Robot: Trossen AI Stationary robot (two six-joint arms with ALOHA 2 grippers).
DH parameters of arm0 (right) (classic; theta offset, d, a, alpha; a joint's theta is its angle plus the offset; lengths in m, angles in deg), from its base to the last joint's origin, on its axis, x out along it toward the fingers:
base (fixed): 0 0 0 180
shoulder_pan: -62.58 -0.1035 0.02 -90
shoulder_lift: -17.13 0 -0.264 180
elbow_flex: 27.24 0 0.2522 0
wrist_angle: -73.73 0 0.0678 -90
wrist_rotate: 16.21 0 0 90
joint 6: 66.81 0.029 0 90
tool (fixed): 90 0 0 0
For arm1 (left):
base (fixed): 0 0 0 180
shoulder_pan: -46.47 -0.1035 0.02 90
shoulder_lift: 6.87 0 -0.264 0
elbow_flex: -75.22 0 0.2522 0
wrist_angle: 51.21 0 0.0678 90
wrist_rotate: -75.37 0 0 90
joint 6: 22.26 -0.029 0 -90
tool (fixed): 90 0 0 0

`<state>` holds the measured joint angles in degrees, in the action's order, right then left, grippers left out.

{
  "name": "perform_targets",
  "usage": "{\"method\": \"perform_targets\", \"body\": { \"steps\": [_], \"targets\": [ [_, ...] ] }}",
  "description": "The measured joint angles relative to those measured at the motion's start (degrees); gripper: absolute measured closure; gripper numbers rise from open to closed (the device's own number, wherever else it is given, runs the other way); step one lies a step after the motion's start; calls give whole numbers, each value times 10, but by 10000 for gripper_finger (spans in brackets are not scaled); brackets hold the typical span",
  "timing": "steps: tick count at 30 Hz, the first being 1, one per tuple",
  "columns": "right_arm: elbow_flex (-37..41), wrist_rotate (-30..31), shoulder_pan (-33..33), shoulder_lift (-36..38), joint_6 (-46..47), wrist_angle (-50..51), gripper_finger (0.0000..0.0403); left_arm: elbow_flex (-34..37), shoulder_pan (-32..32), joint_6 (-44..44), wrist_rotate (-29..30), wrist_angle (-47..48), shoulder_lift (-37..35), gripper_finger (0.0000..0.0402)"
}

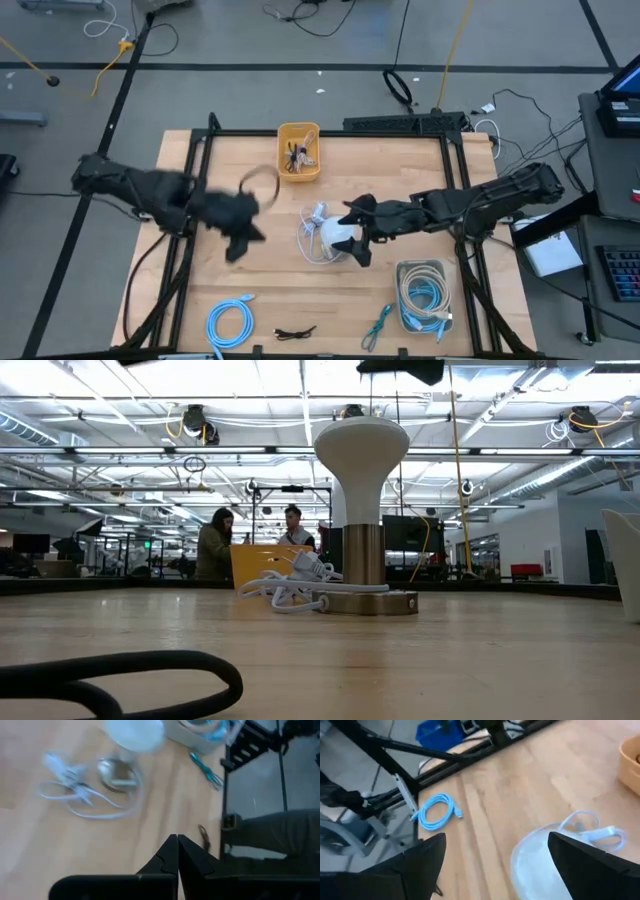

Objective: Pick & Place USB Port
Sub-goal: Put the black charger cable into the yellow bin

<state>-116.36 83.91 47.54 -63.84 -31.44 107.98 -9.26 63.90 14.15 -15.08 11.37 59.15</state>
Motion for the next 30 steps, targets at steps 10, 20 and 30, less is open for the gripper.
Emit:
{"method": "perform_targets", "body": {
  "steps": [10, 20, 30],
  "targets": [
    [3, -100, 16, 0, 21, -46, 60, 29, 263, 234, 128, -170, 214, 398],
    [2, -148, -12, 27, 2, -48, 60, -62, 294, 336, 151, -278, 424, 347],
    [3, -146, -51, 55, -3, 1, 60, -222, 231, 173, 115, -75, 528, 227]
  ]
}}
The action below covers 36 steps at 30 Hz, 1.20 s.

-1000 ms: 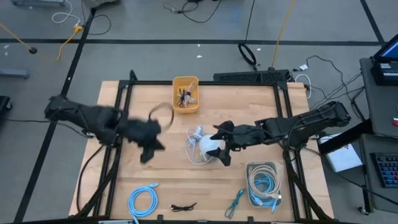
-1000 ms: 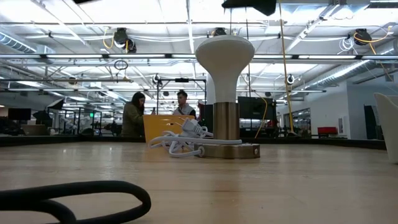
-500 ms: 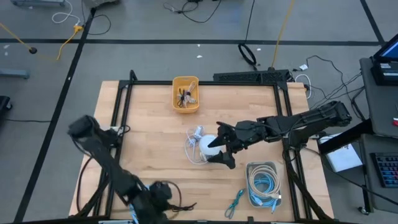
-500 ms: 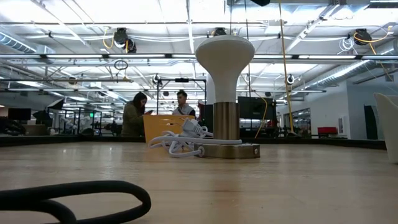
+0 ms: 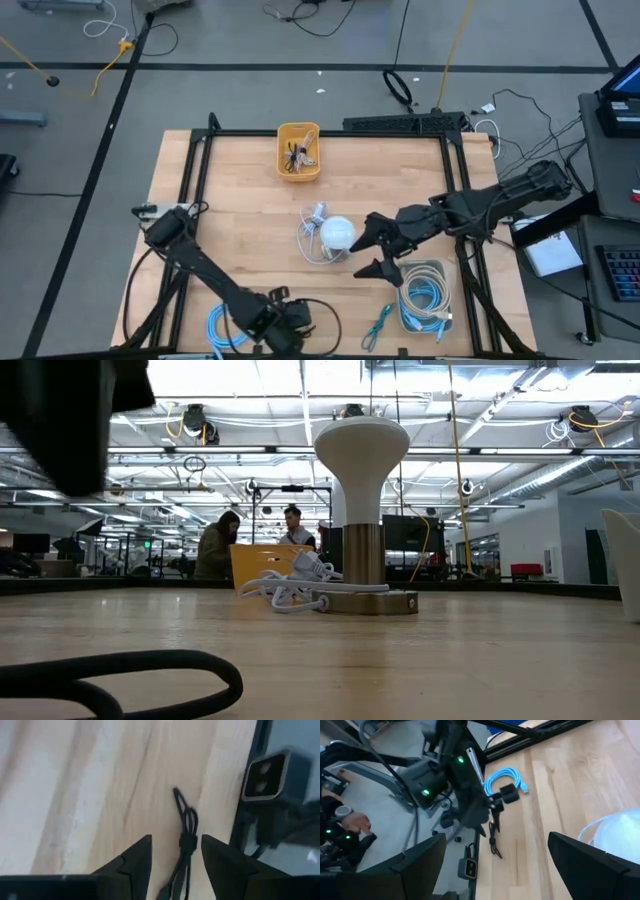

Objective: Pick & Place USB Port
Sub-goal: Put the black charger cable into the yellow bin

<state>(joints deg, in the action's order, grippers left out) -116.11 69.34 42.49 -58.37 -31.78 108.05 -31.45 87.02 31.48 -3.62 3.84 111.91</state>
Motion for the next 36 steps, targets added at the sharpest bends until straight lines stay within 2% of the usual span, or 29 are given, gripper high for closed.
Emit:
{"method": "perform_targets", "body": {
  "steps": [4, 13, 30, 33, 36],
  "targets": [
    [0, -1, -2, 11, 1, 0, 60, 0, 0, -20, -36, -3, 19, 230],
    [0, 16, -2, 38, -8, 17, 60, 0, 24, -24, -54, -9, 19, 280],
    [0, 29, -2, 43, -1, 12, 60, -3, 27, -8, -60, -15, 61, 286],
    [0, 29, -3, 43, -1, 10, 60, -3, 24, 4, -48, -4, 62, 314],
    [0, 29, -3, 43, -1, 8, 60, 0, 19, 4, -52, 1, 65, 374]
  ]
}}
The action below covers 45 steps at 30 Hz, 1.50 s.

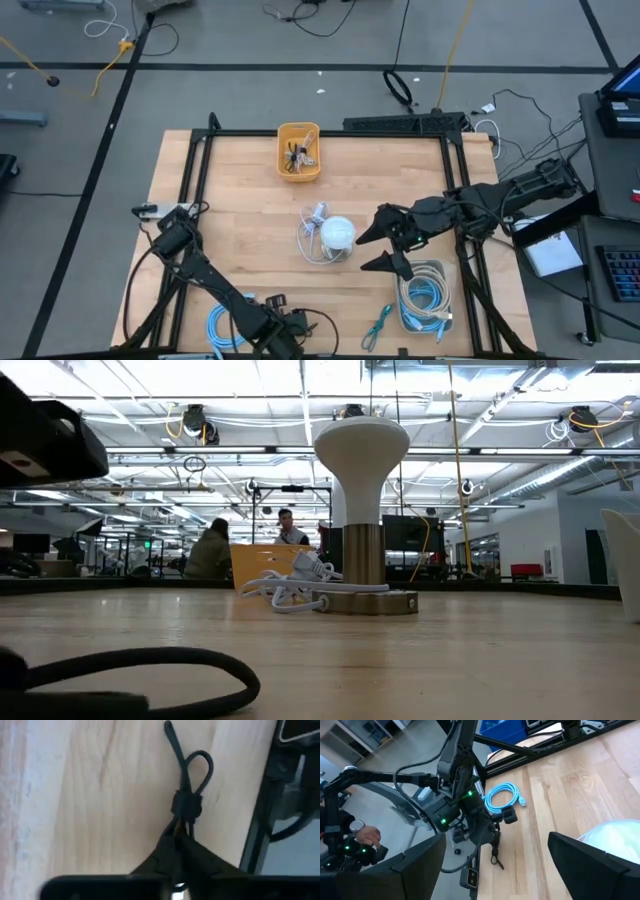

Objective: Pick & Place USB Port
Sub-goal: Put the black charger cable into the yellow bin

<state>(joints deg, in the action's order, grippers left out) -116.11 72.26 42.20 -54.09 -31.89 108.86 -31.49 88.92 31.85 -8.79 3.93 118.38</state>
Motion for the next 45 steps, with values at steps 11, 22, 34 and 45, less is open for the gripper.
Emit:
{"method": "perform_targets", "body": {
  "steps": [11, 22, 34, 45],
  "targets": [
    [0, 0, -9, 0, 0, -3, 60, 2, -8, 62, 28, 12, 6, 400],
    [0, 0, -18, 0, -2, -4, 60, 20, -31, 145, 42, 54, 6, 400],
    [0, 17, -42, 0, 0, -12, 60, 6, -15, 201, 102, 40, -44, 285],
    [0, 17, -46, 0, 2, -35, 60, 6, -56, 213, 94, 4, -46, 196]
  ]
}}
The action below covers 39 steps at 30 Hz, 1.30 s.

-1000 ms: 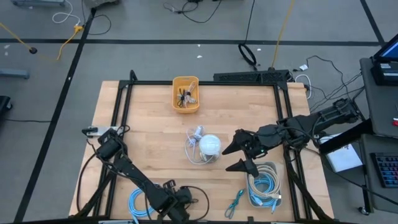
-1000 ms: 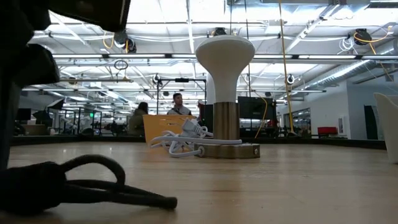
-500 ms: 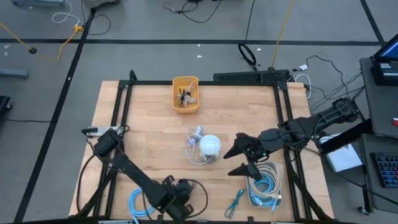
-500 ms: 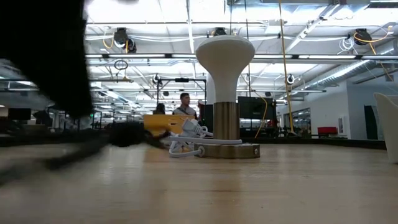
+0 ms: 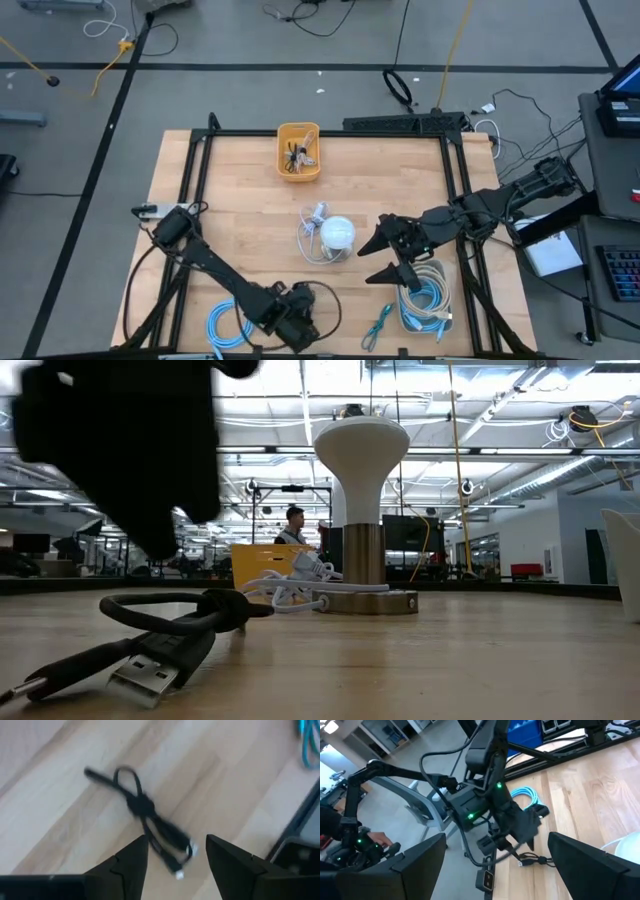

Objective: Pick & Place USB Port
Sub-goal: Put the black charger cable into the yellow bin

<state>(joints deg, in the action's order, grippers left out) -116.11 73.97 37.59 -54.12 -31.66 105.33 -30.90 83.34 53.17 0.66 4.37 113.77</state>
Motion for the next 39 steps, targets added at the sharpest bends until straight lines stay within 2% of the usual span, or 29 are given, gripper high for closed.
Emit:
{"method": "perform_targets", "body": {
  "steps": [6, 14, 20, 23, 26, 27, 31, 34, 39],
  "targets": [
    [0, 15, -13, 0, 1, 0, 60, 0, -36, -28, -8, 16, 8, 214],
    [0, 17, -28, 0, 0, -2, 60, -2, -67, -62, -85, 4, 52, 228],
    [0, 17, -38, 0, 0, -5, 60, -3, -66, -40, -86, 10, 64, 236],
    [0, 22, -41, 0, 0, -5, 60, -2, -66, -39, -80, 13, 58, 278],
    [0, 28, -41, 0, -1, -9, 60, -2, -67, -42, -80, 16, 56, 357],
    [0, 28, -41, 0, -2, -11, 60, -1, -66, -40, -82, 16, 50, 369],
    [0, 28, -41, 0, -3, -14, 60, 2, -62, 4, -82, 7, 30, 369],
    [0, 28, -42, 0, -3, -14, 60, 1, -55, 31, -41, 16, -17, 369],
    [0, 28, -50, 0, -5, -26, 60, 0, -48, 77, 89, 85, -113, 369]
  ]
}}
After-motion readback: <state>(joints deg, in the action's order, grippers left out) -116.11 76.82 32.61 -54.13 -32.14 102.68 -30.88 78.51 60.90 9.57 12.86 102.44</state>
